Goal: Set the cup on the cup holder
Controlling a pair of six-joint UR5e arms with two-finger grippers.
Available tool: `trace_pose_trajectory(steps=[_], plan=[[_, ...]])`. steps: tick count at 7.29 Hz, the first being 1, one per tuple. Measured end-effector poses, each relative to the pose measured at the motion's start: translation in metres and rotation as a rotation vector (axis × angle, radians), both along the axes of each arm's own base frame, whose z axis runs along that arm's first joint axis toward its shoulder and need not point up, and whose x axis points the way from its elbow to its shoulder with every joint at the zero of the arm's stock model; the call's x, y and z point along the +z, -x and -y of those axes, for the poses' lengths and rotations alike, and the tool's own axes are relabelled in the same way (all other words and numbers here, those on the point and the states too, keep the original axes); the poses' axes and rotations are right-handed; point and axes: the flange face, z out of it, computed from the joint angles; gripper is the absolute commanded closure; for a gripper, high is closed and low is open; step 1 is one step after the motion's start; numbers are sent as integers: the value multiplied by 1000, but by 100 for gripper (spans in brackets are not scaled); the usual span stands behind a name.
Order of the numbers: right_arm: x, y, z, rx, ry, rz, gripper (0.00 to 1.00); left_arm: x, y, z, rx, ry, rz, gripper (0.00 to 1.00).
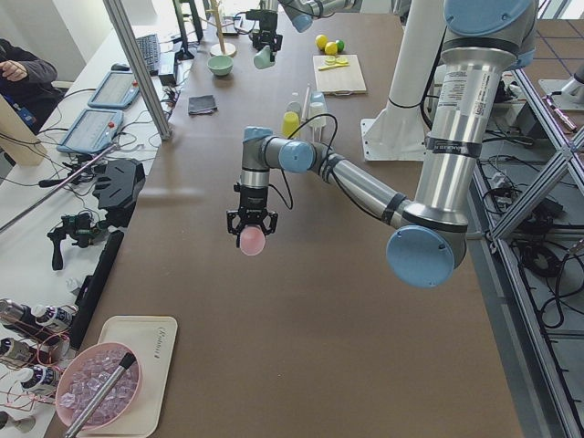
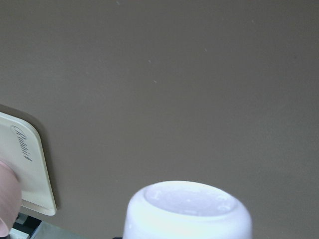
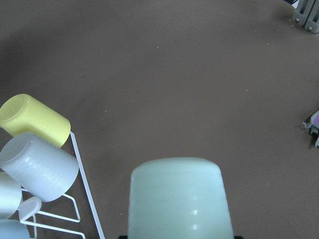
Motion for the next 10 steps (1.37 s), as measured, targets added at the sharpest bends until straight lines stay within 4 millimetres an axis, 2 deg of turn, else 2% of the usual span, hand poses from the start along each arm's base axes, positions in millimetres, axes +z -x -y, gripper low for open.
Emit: trace_pose_trajectory(steps=[1,2,4,5,7,8,10], plan=[[16,-2,4,25,-23,52,89,-16,-1,3,0,-26,-19,50],[27,-4,6,60,-47,106,89,-32,0,0,1,-57,-41,50],[35,-11,5,140,-91,231,89,-57,-1,-5,13,-122,-143,51],[36,-16,3,177,-120,295,89,-62,-6,-8,23,-151,-245,51],[34,-17,-9,187,-167,398,89,-59,-9,-16,-7,-221,-399,51],[34,-9,-18,163,-188,428,89,-53,-8,-18,-28,-257,-447,51],[30,21,-39,90,-282,452,89,-39,-10,-17,-47,-303,-502,51]])
